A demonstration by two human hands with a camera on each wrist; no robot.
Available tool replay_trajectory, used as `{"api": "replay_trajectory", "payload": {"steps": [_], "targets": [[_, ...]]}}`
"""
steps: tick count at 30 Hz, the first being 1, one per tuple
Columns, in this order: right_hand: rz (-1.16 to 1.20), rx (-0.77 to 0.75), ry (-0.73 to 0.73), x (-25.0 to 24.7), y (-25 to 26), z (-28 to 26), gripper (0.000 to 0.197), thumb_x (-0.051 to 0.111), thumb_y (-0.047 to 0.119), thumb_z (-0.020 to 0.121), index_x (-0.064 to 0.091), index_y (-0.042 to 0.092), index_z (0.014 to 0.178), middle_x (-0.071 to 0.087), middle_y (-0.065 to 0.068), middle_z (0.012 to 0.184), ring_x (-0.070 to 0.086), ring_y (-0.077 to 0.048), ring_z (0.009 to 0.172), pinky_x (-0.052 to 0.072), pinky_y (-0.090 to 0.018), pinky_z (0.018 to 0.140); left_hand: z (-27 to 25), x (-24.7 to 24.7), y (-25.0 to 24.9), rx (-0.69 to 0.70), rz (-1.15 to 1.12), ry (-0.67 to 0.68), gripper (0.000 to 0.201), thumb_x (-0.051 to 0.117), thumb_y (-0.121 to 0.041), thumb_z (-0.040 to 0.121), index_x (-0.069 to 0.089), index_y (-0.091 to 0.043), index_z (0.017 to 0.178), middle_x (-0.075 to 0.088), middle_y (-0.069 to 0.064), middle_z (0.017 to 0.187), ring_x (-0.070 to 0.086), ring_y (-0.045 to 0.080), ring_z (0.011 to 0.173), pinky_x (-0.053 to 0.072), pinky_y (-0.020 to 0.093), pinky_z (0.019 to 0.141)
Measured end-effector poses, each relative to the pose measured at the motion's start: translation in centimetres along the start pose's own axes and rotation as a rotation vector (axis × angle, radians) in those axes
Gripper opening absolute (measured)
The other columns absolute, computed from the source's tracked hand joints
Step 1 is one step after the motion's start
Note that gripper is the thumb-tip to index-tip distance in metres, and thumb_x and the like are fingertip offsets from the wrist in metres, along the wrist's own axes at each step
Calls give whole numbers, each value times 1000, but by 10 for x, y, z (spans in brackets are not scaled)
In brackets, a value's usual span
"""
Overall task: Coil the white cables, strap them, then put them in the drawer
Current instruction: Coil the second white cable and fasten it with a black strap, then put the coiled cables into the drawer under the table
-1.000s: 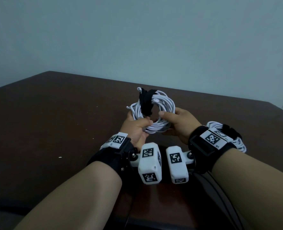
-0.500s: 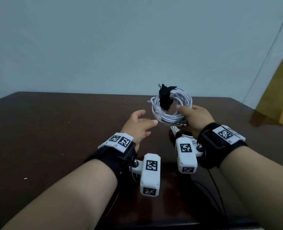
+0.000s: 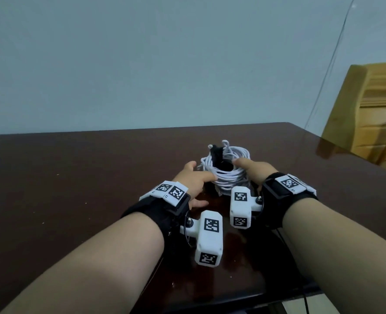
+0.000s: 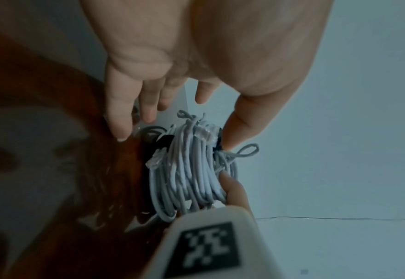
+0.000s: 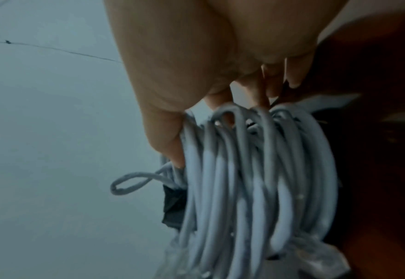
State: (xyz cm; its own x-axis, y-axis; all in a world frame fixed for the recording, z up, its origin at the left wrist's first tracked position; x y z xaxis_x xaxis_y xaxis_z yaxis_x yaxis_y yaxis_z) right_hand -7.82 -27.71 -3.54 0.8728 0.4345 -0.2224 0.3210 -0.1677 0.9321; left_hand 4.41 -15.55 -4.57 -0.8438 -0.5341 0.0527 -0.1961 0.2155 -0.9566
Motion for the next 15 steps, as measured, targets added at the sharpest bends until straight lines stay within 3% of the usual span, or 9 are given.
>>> {"api": "replay_trajectory", "payload": {"steps": [3, 5, 7, 11, 13, 15], "targets": [[10, -20, 30, 6, 1, 2, 46, 71, 38, 73, 64, 1, 99, 69, -14, 82, 67, -29, 68, 54, -36, 62, 1, 7, 4, -26, 2, 61, 66, 62, -12, 86, 29, -30, 141, 41, 6, 139, 42, 28, 124, 55, 44, 75], [-20, -31, 35, 9, 2, 4, 61, 75, 41, 65, 60, 1, 109, 69, -15, 89, 68, -29, 71, 53, -33, 58, 3, 10, 6, -26, 5, 83, 45, 62, -13, 86, 43, -22, 125, 51, 4, 133, 52, 27, 118, 55, 43, 78], [-35, -22, 21, 6, 1, 4, 78, 78, 45, 53, 56, 2, 115, 69, -16, 93, 69, -28, 69, 51, -31, 52, 4, 14, 8, -21, 0, 95, 44, 63, -16, 84, 48, -25, 124, 59, 5, 127, 59, 27, 112, 54, 44, 85], [-38, -16, 87, 2, 3, -5, 39, 75, 31, 72, 66, 2, 97, 70, -13, 79, 65, -25, 58, 51, -28, 51, 5, 19, 8, 17, -54, 80, 52, 66, -19, 83, 46, -28, 130, 60, 6, 127, 59, 30, 113, 51, 43, 93], [-12, -3, 131, 3, 3, -12, 37, 76, 27, 70, 67, 0, 94, 72, -16, 83, 68, -30, 67, 58, -37, 63, 4, 19, 7, 50, -84, 58, 49, 65, -17, 86, 45, -25, 130, 62, 6, 123, 62, 27, 109, 52, 41, 92], [69, 1, 153, 5, 0, -14, 41, 78, 25, 64, 69, -2, 94, 72, -21, 88, 69, -36, 78, 56, -51, 80, 4, 19, 4, 86, -78, 48, 50, 66, -16, 86, 43, -22, 130, 63, 5, 121, 64, 25, 106, 55, 39, 87]]}}
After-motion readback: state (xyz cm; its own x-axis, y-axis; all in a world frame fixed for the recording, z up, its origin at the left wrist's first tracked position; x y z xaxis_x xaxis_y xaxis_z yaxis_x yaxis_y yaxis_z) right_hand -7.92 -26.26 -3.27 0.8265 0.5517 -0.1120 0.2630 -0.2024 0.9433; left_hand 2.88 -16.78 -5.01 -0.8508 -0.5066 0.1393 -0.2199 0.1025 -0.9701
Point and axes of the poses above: each hand's wrist, its own z-axis towards the middle knuckle, its own x-axis out of the palm, y = z × x, the point moved 4 cm from there along z, towards the middle knuckle
